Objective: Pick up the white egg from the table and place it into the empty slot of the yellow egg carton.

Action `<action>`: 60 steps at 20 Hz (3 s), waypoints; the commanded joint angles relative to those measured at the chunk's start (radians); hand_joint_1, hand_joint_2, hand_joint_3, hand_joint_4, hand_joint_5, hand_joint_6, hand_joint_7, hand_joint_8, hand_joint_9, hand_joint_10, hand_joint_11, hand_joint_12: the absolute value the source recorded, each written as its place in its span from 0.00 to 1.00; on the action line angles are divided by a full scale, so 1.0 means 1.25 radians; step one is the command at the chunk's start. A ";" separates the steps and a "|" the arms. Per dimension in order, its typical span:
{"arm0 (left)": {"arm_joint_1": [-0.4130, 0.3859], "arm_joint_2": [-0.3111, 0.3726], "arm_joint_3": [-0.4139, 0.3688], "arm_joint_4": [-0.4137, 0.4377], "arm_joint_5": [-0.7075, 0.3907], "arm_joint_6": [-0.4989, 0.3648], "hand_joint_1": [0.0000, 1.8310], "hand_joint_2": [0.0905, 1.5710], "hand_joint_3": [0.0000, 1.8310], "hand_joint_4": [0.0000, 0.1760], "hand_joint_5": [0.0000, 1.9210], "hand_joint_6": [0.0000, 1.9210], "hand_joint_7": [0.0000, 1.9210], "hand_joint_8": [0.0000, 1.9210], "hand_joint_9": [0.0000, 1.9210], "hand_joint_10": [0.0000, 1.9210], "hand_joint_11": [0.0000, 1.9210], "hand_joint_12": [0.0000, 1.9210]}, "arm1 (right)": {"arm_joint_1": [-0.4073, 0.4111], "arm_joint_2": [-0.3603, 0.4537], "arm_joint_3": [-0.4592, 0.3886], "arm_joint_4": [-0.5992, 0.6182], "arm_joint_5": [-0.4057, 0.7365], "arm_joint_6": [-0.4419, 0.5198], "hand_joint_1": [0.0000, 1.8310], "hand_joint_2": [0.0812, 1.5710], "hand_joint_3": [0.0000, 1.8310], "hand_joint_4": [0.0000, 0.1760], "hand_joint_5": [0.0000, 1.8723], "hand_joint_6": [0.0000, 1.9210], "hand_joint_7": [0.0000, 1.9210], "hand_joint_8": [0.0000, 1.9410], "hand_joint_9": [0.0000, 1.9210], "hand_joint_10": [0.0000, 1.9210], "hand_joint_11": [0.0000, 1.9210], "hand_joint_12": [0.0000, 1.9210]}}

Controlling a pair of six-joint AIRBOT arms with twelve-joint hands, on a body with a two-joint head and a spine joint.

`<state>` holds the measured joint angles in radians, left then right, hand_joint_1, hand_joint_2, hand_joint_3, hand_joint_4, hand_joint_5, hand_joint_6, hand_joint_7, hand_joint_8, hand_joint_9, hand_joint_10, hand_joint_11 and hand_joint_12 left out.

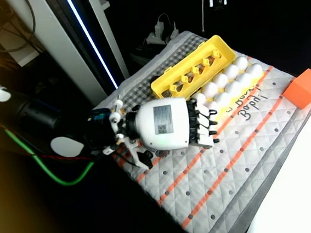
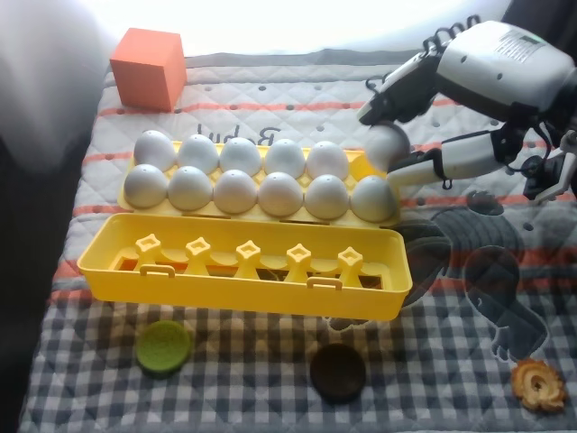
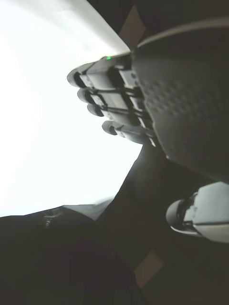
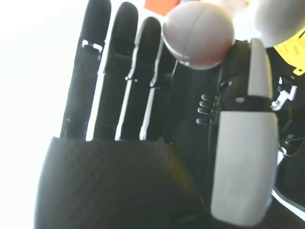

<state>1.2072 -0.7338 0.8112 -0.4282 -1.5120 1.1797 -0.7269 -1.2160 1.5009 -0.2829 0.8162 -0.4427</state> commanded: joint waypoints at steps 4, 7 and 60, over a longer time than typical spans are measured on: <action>-0.003 0.002 0.002 0.007 -0.098 -0.008 0.00 0.44 0.00 0.51 0.00 0.00 0.00 0.00 0.00 0.00 0.00 0.00 | 0.016 -0.008 0.012 0.030 0.088 0.008 0.67 0.69 0.00 0.00 0.49 0.51 0.55 0.49 0.62 0.00 0.47 0.36; -0.002 0.003 0.002 0.007 -0.099 -0.010 0.00 0.44 0.00 0.56 0.00 0.00 0.00 0.00 0.00 0.00 0.00 0.00 | 0.016 -0.013 0.017 0.025 0.088 0.018 0.67 0.69 0.00 0.00 0.49 0.51 0.56 0.49 0.62 0.00 0.43 0.46; 0.008 0.013 -0.004 -0.002 -0.098 -0.017 0.00 0.44 0.00 0.64 0.00 0.00 0.00 0.00 0.00 0.00 0.00 0.00 | -0.213 0.220 -0.214 0.164 0.193 -0.128 0.00 0.47 0.00 0.87 0.06 0.00 0.03 0.00 0.00 0.00 0.00 0.00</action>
<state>1.2243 -0.7246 0.8070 -0.4370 -1.5120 1.1679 -1.0168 -0.9360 1.2293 -0.0910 0.9440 -0.6071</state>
